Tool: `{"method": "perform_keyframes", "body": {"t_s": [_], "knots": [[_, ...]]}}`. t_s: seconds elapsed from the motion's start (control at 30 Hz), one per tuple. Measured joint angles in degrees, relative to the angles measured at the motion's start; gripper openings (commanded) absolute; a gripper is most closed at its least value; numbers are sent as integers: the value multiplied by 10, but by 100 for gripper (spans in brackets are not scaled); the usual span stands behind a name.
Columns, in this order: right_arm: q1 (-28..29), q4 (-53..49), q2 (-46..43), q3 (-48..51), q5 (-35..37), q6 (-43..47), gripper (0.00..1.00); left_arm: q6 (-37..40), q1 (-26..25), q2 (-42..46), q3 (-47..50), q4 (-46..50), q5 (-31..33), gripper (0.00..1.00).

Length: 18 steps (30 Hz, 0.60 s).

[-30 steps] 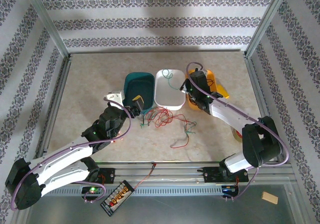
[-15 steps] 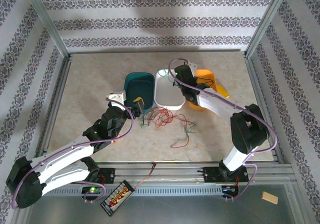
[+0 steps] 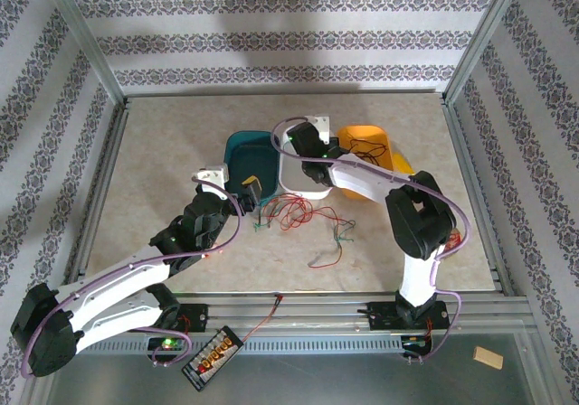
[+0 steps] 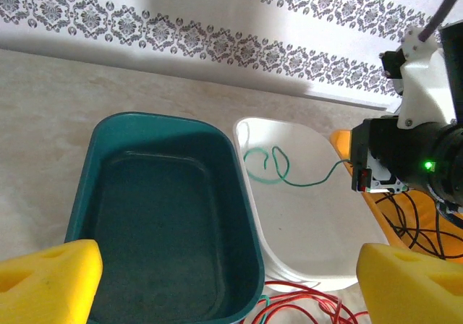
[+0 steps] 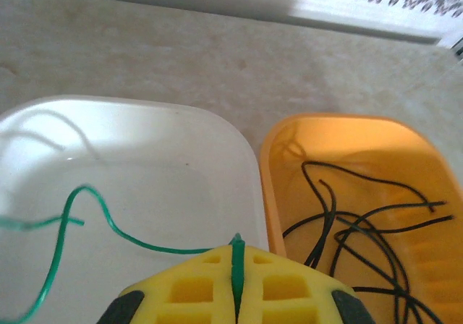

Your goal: Untangle the cables

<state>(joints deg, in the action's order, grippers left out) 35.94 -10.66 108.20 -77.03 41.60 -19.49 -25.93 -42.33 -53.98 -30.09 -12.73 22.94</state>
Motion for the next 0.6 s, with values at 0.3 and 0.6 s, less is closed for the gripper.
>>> {"method": "perform_keyframes", "body": {"t_s": [0.3, 0.6], "knots": [[14, -3, 18, 0, -12, 45, 2, 0, 0, -7, 0, 0, -4, 91], [13, -51, 18, 6, -148, 40, 0, 0, 0, -7, 0, 1, -9, 92]]}}
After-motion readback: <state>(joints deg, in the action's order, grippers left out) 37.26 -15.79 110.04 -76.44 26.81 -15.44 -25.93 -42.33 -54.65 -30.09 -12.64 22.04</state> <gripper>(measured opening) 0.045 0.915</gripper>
